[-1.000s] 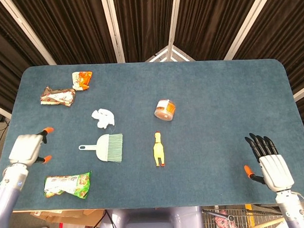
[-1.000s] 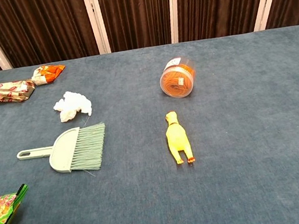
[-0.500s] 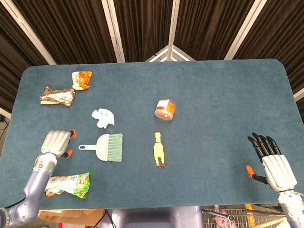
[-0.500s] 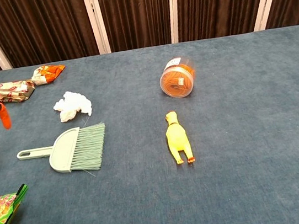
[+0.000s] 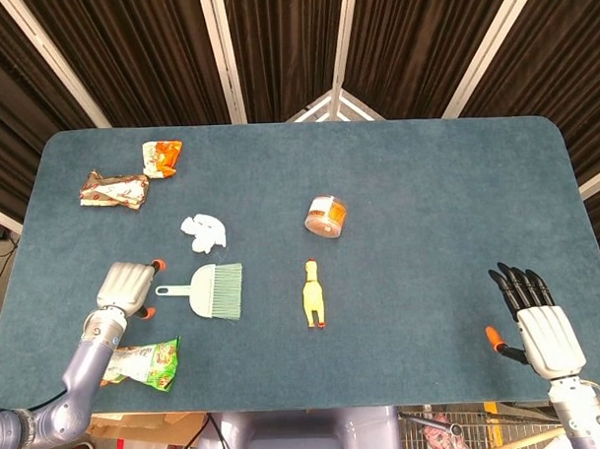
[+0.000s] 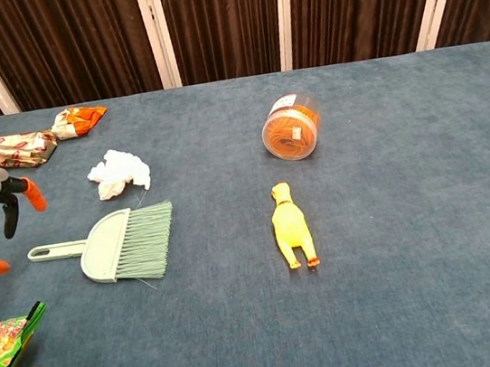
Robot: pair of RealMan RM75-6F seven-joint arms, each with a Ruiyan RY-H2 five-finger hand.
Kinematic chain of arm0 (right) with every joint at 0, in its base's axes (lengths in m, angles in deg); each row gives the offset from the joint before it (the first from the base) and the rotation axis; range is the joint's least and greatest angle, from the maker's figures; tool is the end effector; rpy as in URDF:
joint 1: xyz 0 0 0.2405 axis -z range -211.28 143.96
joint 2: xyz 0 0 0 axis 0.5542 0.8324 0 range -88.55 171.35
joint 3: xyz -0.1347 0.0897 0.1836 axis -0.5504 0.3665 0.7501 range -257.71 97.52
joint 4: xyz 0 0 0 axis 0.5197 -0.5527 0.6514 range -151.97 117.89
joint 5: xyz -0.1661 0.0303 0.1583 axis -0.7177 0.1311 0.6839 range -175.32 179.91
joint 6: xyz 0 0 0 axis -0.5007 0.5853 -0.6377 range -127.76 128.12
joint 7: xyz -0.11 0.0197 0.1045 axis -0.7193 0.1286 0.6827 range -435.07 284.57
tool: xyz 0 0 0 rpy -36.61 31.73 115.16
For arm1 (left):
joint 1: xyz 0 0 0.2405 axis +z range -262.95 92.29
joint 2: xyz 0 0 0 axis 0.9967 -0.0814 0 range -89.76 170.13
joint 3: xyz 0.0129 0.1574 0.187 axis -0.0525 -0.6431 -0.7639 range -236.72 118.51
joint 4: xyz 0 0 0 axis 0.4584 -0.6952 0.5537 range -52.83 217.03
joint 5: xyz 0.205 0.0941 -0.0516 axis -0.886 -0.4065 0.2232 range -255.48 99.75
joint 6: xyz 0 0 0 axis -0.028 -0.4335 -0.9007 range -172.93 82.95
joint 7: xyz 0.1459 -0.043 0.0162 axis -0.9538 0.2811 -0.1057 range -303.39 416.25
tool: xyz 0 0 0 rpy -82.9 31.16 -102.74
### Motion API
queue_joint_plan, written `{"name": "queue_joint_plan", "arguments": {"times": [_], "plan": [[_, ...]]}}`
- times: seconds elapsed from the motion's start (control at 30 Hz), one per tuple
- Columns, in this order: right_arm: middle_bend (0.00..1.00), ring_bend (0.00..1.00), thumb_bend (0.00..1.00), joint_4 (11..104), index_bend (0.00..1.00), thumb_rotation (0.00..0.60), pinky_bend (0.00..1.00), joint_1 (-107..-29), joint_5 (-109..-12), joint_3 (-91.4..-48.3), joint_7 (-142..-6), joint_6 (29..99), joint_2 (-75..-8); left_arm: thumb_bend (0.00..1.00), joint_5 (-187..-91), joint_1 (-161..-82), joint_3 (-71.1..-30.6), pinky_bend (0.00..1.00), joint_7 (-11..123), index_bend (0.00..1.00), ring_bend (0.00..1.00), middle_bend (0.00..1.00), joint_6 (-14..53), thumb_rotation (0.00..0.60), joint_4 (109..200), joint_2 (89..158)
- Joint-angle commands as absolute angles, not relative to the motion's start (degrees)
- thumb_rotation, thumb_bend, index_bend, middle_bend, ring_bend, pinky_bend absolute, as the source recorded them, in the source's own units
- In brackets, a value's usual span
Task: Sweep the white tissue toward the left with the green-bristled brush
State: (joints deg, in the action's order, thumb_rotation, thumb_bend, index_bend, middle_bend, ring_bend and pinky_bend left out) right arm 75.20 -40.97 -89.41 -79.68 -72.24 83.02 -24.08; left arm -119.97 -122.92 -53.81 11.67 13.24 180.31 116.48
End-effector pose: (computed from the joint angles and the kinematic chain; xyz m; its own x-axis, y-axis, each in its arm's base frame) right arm -0.2908 -0.1922 0.1096 0.3434 -0.0758 0.9361 -0.9328 -0.1438 0.3305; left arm -0.2153 0.3128 0.0064 0.6466 0.4008 0.6491 0.7486 -0.1699 -0.6409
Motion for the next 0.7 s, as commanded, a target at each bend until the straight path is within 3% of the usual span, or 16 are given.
{"name": "queue_joint_plan", "arguments": {"times": [0.03,0.27,0.37,0.6,0.7], "plan": [[0.00,0.00,0.34,75.24,0.00,0.600,0.00,-40.95,-89.45,-79.73,-72.23,83.03,-24.04,0.26,-122.25,-123.15,-54.81,0.99,11.87,0.29,1.00,0.45,13.91,0.600,178.50,117.72],[0.00,0.00,0.34,75.37,0.00,0.600,0.00,-40.91,-89.22,-79.73,-72.08,82.89,-23.95,0.26,-122.59,-124.10,-56.16,0.98,11.51,0.17,1.00,0.25,12.78,0.600,176.42,119.43],[0.00,0.00,0.34,75.37,0.00,0.600,0.00,-40.91,-89.23,-79.73,-72.01,82.88,-23.94,0.27,-121.36,-124.80,-56.78,0.98,10.83,0.14,1.00,0.22,11.71,0.600,176.76,119.49],[0.00,0.00,0.34,75.44,0.00,0.600,0.00,-40.91,-89.29,-79.76,-72.00,82.85,-23.91,0.28,-121.30,-125.21,-56.85,0.98,12.19,0.25,1.00,0.29,11.92,0.600,176.96,120.41],[0.00,0.00,0.34,75.44,0.00,0.600,0.00,-40.89,-89.31,-79.76,-72.01,82.88,-23.92,0.38,-121.71,-125.23,-56.69,0.98,13.12,0.27,1.00,0.31,12.21,0.600,176.31,120.99]]}}
